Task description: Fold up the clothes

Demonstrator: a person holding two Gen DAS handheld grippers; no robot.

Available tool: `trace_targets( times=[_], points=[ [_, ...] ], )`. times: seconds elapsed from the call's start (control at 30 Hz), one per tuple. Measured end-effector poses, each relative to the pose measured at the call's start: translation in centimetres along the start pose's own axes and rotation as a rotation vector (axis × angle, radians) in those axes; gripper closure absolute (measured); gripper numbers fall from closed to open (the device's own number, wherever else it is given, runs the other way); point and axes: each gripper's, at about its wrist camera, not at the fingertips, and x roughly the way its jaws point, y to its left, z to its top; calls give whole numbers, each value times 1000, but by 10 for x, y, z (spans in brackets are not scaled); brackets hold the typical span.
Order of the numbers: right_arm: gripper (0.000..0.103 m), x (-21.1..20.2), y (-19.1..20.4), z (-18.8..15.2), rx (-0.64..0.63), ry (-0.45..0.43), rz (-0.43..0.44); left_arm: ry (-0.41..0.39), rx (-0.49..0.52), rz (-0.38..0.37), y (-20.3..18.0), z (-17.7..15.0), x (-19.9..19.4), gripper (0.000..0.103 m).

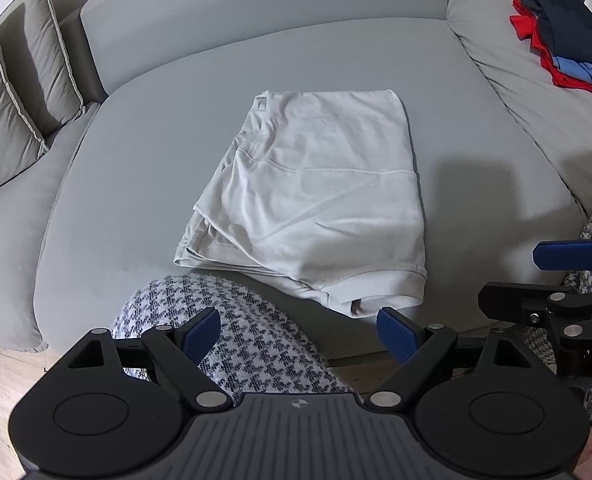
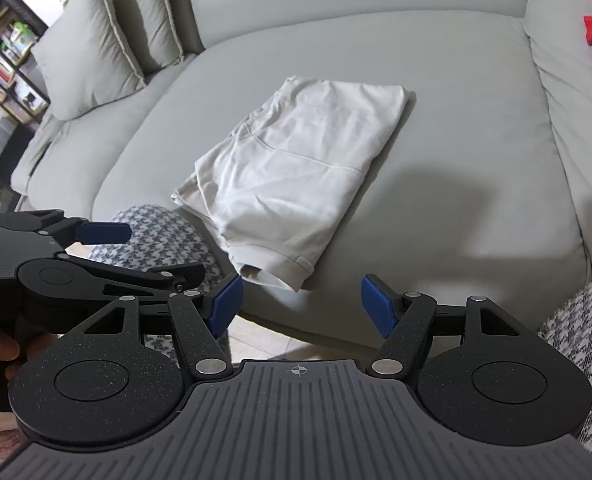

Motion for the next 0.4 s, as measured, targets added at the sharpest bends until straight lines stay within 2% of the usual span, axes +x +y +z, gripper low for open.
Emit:
trace_targets(
  times=[0.4],
  points=[
    [32, 0, -3, 0, 3, 2, -4, -19, 8, 0, -1, -2, -1, 16]
  ],
)
